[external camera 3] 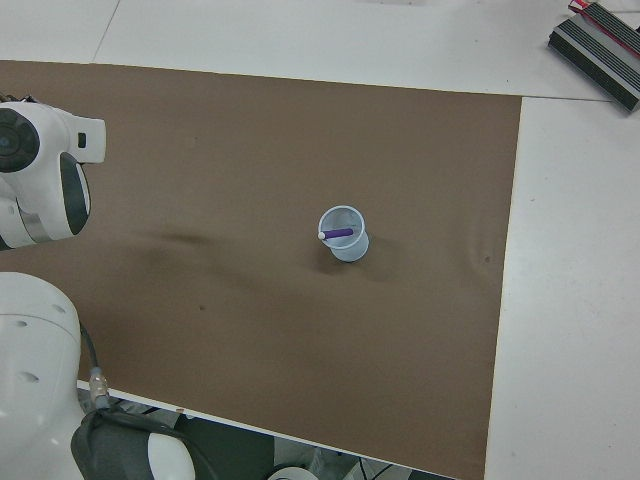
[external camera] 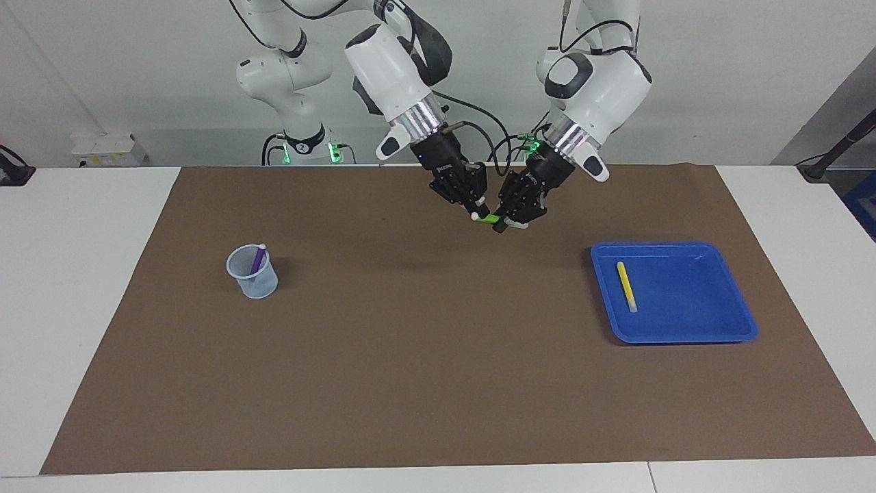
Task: Right arm passes pens to left for tray arrangement
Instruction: 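Close the left gripper on the green pen held by the right gripper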
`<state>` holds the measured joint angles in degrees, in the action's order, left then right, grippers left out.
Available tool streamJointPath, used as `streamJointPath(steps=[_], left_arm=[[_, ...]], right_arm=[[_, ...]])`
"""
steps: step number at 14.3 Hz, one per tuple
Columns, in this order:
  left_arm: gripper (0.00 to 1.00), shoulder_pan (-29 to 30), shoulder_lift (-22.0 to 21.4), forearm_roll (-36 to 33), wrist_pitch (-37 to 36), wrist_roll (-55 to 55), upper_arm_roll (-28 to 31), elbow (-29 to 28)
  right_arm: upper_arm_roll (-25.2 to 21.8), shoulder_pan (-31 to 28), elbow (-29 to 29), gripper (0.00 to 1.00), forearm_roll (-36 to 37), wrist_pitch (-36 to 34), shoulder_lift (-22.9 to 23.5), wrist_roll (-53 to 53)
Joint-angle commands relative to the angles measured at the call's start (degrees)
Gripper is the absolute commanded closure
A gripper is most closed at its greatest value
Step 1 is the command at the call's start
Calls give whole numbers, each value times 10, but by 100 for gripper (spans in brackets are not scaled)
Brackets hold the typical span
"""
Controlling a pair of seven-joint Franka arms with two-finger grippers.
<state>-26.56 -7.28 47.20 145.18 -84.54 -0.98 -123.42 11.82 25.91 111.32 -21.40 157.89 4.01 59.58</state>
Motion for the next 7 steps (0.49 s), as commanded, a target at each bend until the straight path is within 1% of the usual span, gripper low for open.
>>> streamJointPath(steps=[1, 5, 6, 7], left_arm=[[100, 3, -21, 1, -39, 10, -3, -9], [100, 4, -21, 0, -45, 12, -2, -9], [100, 4, -21, 0, -45, 12, -3, -9], [100, 4, -21, 0, -45, 12, -3, -8]], right_arm=[[2, -9, 0, 100, -8, 15, 2, 2], [2, -17, 0, 100, -8, 14, 3, 1], [2, -17, 0, 85, -10, 12, 4, 1], [2, -17, 0, 53, -12, 12, 4, 1]])
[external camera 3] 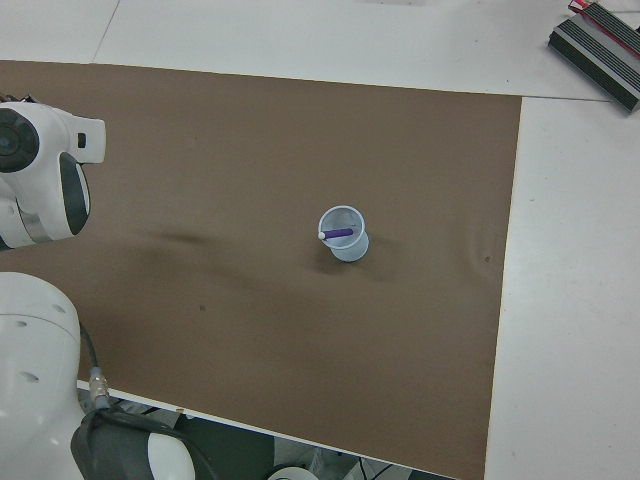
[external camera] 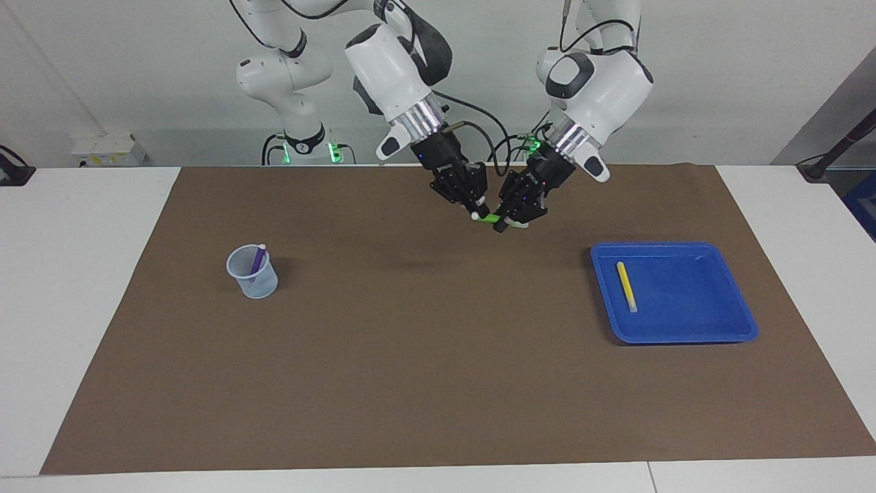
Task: Right arm passes pens to left for tray arrangement
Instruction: 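Close the left gripper on the green pen held by the right gripper, then carry the green pen to the tray while the right gripper returns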
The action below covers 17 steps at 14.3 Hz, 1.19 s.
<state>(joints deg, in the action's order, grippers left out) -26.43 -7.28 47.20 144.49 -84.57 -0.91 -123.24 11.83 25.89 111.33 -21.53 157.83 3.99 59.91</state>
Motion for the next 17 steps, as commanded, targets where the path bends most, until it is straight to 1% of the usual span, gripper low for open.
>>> streamJointPath(steps=[1, 2, 4, 6, 7, 9, 11, 12, 13, 14, 16, 17], left_arm=[[100, 2, -21, 0, -38, 12, -3, -9], [100, 2, -21, 0, -38, 12, -3, -9], [100, 2, -21, 0, -38, 12, -4, -10], [100, 2, -21, 0, -38, 14, -3, -10], [100, 3, -21, -1, -38, 18, -3, -10], [100, 4, -21, -2, -38, 22, -3, -10], [100, 5, -21, -12, -42, 32, -3, -10], [100, 6, -21, -31, -53, 36, -3, -10], [100, 9, -21, -56, -63, 44, -2, -9], [100, 18, -22, -82, -80, 64, -3, -9], [100, 35, -26, -127, -145, 156, -2, 0], [100, 54, -26, -136, -185, 218, -2, 7]], right_arm=[[2, -15, -1, 11, -11, 12, 3, -2], [1, -15, -1, 0, -11, 11, 2, -2], [1, -16, -1, 0, -11, -4, 2, -8], [0, -25, -4, 0, -7, -51, -3, -27], [-1, -32, -4, 0, -6, -79, -6, -60], [-1, -65, -6, 0, -4, -156, -14, -162], [-2, -109, -6, 0, 3, -255, -24, -290], [-3, -130, -6, 0, 12, -307, -29, -353], [-3, -151, -6, 0, 39, -358, -36, -403], [-3, -168, -7, 0, 84, -403, -43, -437], [-3, -189, -7, 0, 161, -470, -62, -476], [-3, -200, -7, 0, 184, -491, -65, -493]])
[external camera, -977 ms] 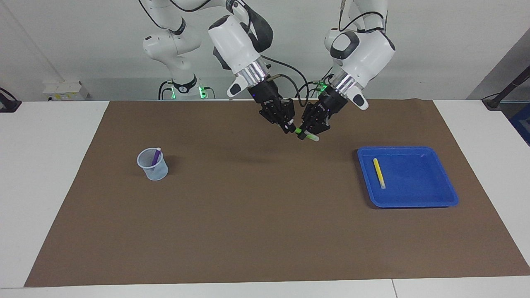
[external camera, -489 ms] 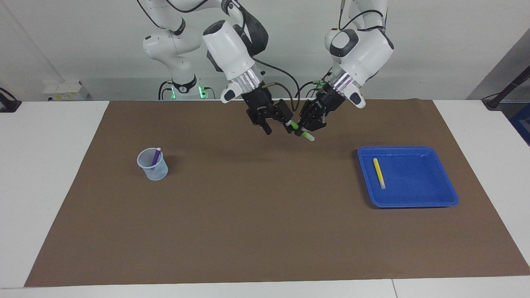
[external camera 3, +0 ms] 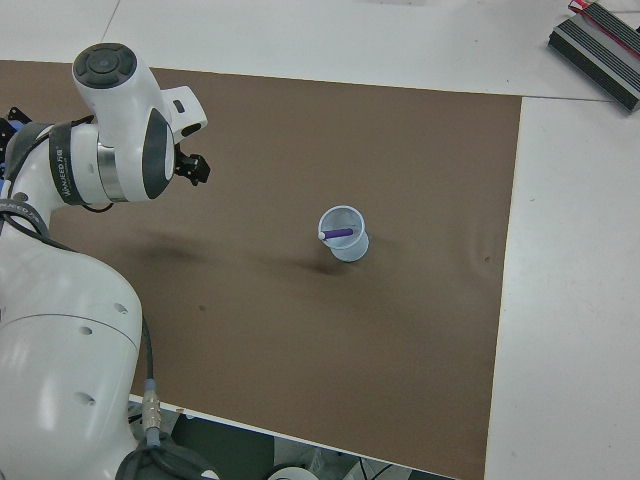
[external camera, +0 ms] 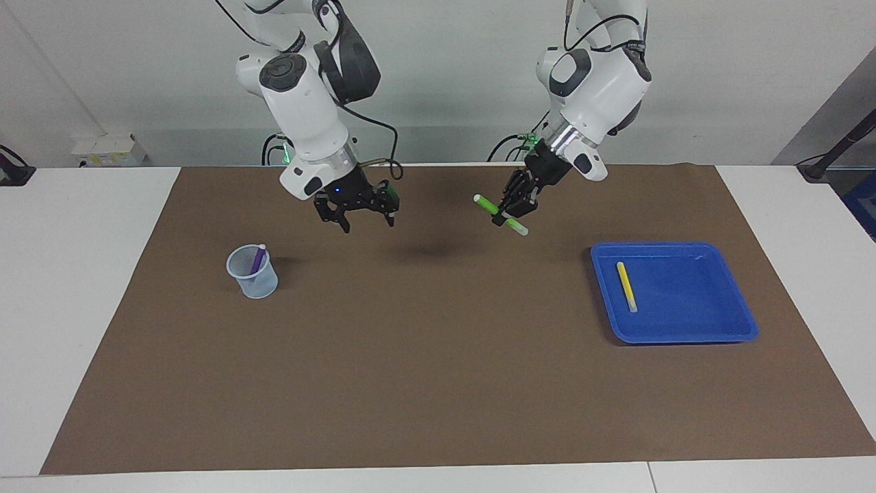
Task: Right arm passes pens to left for tray arrangement
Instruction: 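Carry the green pen to the tray while the right gripper returns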
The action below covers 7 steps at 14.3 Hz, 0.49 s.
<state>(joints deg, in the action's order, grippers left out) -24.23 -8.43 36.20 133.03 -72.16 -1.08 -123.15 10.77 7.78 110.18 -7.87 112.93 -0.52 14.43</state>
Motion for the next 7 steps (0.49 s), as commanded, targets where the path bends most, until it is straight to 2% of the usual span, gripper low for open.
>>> streamJointPath(steps=[1, 4, 7], left_arm=[[100, 50, -15, -36, -110, 154, -1, 15], [100, 87, -15, -131, -207, 305, -1, 35], [100, 136, -18, -192, -261, 459, -1, 41]], right_arm=[[7, -29, 5, 0, 66, -58, -22, -54], [8, -73, 14, 0, 108, -78, -28, -127], [9, -122, 50, 0, 127, -44, -36, -205]])
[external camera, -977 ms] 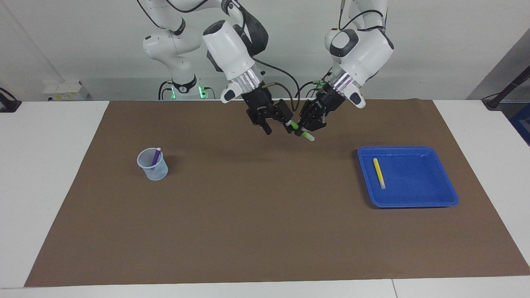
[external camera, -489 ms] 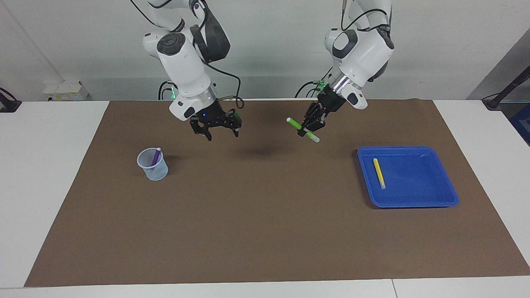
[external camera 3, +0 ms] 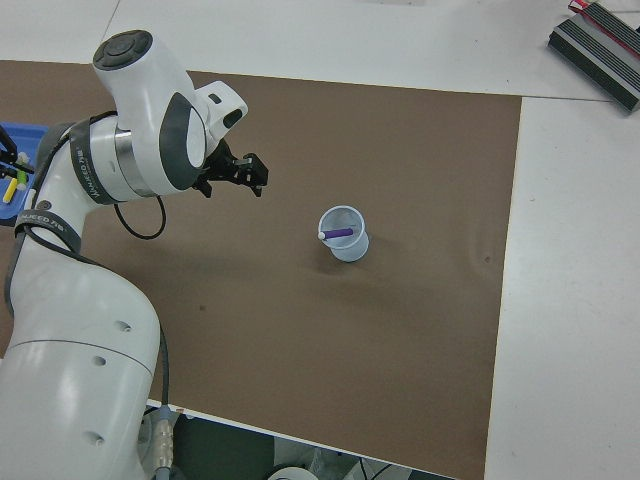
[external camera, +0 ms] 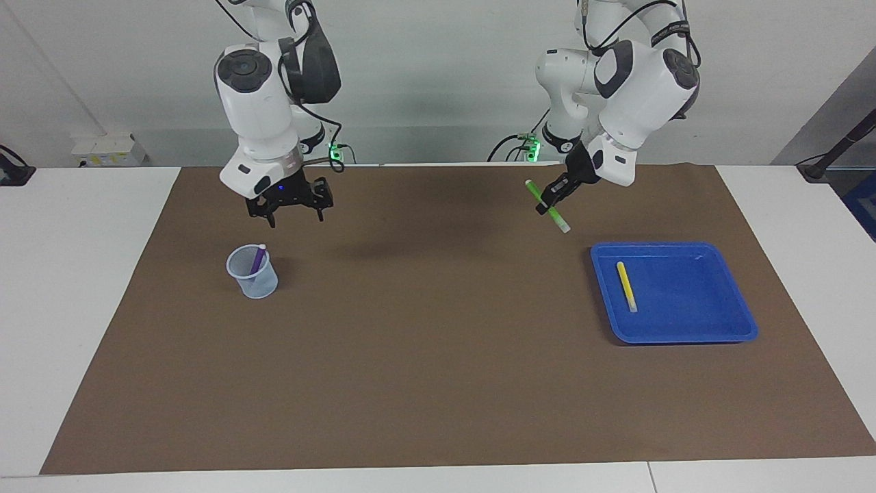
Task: Right arm passes pens to left for tray arrangement
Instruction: 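Carry the green pen to the tray while the right gripper returns, then lower the green pen into the tray and open the left gripper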
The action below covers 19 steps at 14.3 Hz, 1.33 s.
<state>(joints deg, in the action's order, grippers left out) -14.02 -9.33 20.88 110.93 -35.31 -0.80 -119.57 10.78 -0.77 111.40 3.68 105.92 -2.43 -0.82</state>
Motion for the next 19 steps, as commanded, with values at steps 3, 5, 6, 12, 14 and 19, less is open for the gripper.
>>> streamJointPath(steps=[3, 5, 6, 12, 14, 19], left_arm=[[100, 96, -9, -103, -61, 238, -3, 5], [100, 129, -6, -148, -60, 319, -3, 5], [100, 142, -2, -166, -56, 351, -4, 4], [100, 200, 58, -209, 27, 443, -4, -6], [100, 212, 77, -209, 49, 454, -4, -8], [100, 223, 118, -209, 97, 454, -3, -14]], right_arm=[[7, -86, 93, 0, 12, 74, -29, -134], [7, -100, 107, 3, 10, 99, -28, -134], [8, -100, 114, 9, 4, 109, -23, -126], [8, -96, 145, 31, 1, 160, 1, -68], [8, -99, 146, 34, 1, 159, 1, -67], [8, -105, 151, 46, -28, 157, 1, -41]])
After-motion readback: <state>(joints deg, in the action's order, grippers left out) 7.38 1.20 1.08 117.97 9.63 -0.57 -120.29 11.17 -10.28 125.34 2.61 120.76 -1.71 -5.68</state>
